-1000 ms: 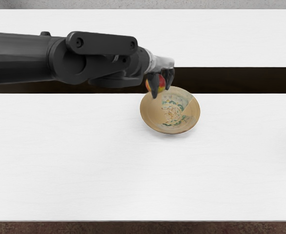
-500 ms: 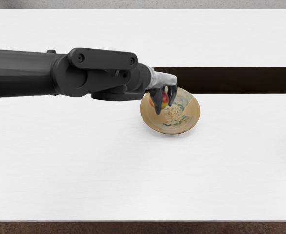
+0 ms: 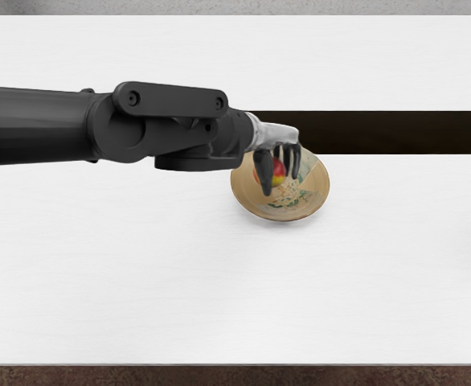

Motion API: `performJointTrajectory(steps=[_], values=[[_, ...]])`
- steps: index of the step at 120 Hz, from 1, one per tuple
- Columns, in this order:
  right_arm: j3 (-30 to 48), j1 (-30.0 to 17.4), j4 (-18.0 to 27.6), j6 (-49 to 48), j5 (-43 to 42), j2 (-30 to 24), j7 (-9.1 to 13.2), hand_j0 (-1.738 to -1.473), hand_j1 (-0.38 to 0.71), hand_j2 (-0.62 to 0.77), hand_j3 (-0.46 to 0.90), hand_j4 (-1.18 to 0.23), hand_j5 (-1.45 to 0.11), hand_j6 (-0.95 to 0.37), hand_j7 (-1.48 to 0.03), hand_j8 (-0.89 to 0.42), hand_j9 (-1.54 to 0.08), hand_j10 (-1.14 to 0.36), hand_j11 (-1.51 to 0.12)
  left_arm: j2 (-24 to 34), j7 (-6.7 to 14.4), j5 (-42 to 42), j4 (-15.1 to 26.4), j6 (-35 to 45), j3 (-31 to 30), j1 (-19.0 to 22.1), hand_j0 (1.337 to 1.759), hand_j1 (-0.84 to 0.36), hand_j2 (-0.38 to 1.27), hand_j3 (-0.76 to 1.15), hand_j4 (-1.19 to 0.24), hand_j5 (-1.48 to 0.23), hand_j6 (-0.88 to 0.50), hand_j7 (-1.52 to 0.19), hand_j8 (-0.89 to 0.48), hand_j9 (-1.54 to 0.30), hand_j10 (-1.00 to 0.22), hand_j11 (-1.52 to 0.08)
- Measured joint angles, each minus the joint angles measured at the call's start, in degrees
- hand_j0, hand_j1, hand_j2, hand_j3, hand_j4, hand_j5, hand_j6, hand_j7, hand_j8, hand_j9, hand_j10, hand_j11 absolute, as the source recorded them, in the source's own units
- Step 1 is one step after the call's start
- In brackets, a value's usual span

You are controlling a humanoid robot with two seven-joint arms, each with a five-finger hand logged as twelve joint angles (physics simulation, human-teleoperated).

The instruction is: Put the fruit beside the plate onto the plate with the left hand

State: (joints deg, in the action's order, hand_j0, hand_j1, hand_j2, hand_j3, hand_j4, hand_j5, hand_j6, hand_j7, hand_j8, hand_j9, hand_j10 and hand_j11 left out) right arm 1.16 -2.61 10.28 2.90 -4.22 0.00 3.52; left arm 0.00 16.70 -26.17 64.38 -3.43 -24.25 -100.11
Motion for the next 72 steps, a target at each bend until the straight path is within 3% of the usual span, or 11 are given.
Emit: performJointTrajectory(steps=[10,37,72], values=[[0.0,0.0,0.0,0.0,0.0,0.0,0.0,-1.658,-0.32,-0.01,0.00,-0.03,-0.03,-0.03,-0.03,-0.03,-0.03,-0.03,-0.03,0.0,-0.1,0.4,0.0,0.0,0.1,0.0,1.654,-0.26,0.20,0.00,-0.58,-0.79,-0.55,-0.77,-0.42,-0.77,-0.58,-0.78],[0.0,0.0,0.0,0.0,0.0,0.0,0.0,-1.658,-0.32,-0.01,0.00,-0.03,-0.03,-0.03,-0.03,-0.03,-0.03,-0.03,-0.03,0.0,-0.1,1.9,0.0,-0.2,0.8,0.2,1.657,-0.08,0.10,0.00,-0.39,-0.51,-0.38,-0.51,-0.33,-0.51,-0.39,-0.51],[0.0,0.0,0.0,0.0,0.0,0.0,0.0,-1.658,-0.32,-0.01,0.00,-0.03,-0.03,-0.03,-0.03,-0.03,-0.03,-0.03,-0.03,0.0,-0.1,2.2,2.5,-1.8,8.1,4.8,1.658,0.02,0.06,0.00,-0.28,-0.37,-0.28,-0.37,-0.27,-0.37,-0.28,-0.37]])
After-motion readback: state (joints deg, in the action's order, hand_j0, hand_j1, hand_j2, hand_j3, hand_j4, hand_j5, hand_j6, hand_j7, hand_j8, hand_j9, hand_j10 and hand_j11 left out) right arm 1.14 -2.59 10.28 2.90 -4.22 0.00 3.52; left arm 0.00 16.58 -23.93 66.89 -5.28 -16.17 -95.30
